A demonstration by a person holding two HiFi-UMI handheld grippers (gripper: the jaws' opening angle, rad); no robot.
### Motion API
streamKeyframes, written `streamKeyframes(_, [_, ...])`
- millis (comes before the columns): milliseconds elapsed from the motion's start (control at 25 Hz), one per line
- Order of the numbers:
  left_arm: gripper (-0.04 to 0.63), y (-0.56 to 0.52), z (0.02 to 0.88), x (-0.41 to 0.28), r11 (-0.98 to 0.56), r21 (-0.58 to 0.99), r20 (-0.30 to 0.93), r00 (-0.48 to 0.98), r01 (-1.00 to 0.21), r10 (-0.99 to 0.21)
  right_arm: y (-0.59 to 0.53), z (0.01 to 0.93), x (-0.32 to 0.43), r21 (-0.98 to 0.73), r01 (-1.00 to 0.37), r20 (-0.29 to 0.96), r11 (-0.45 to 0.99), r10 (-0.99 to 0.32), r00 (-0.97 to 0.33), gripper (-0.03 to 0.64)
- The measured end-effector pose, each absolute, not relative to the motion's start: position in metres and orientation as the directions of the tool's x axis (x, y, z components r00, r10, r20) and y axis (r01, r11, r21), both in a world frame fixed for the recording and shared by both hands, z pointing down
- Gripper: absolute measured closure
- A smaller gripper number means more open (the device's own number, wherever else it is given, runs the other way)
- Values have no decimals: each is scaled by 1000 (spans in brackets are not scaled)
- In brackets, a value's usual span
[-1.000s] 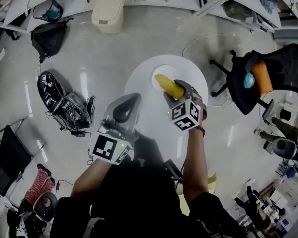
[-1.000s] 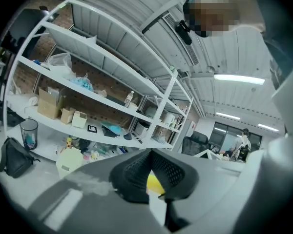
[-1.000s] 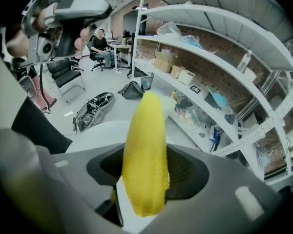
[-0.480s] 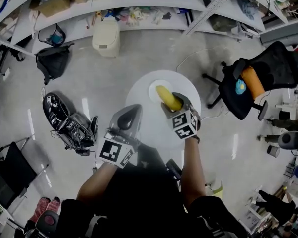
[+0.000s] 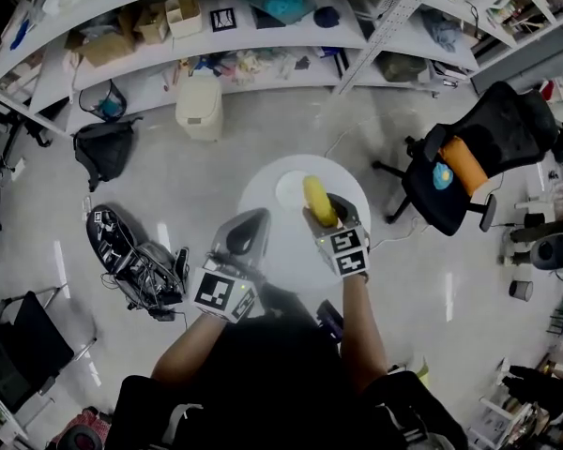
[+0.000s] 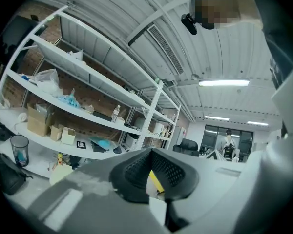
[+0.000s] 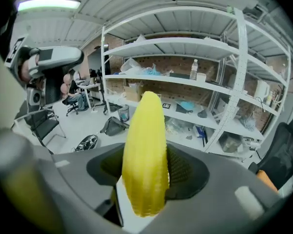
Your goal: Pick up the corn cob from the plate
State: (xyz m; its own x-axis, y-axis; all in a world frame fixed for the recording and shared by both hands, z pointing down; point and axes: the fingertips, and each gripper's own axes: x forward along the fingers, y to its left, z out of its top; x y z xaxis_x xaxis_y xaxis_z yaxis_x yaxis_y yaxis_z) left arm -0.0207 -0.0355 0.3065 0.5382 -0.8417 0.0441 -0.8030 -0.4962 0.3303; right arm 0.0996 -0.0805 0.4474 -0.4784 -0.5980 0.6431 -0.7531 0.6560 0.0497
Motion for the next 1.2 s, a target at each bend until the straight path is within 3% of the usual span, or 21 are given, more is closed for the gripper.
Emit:
streamKeyframes(680, [589,-25,275,-26,-525,277,1,547,-805,-837,-56,365,103,-149,-863,395,483,-771,-500,370])
streamKeyframes(1200, [589,-24,279,-18,-534,276,20,560,-799,-828,-34,309,113,-167,-877,241,451,-844,-480,370])
